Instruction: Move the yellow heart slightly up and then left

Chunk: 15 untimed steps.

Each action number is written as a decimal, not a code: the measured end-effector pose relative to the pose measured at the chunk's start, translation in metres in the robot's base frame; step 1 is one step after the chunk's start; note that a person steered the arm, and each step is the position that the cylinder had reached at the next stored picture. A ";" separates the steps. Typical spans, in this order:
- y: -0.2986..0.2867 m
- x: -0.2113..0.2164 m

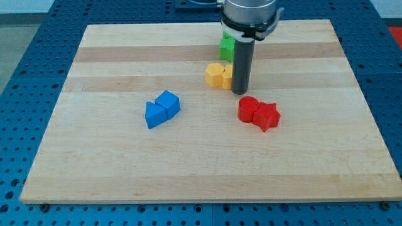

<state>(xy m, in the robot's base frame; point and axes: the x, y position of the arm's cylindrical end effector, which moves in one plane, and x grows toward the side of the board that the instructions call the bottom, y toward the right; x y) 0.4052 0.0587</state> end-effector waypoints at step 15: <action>-0.119 -0.147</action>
<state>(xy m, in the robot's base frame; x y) 0.2578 -0.0602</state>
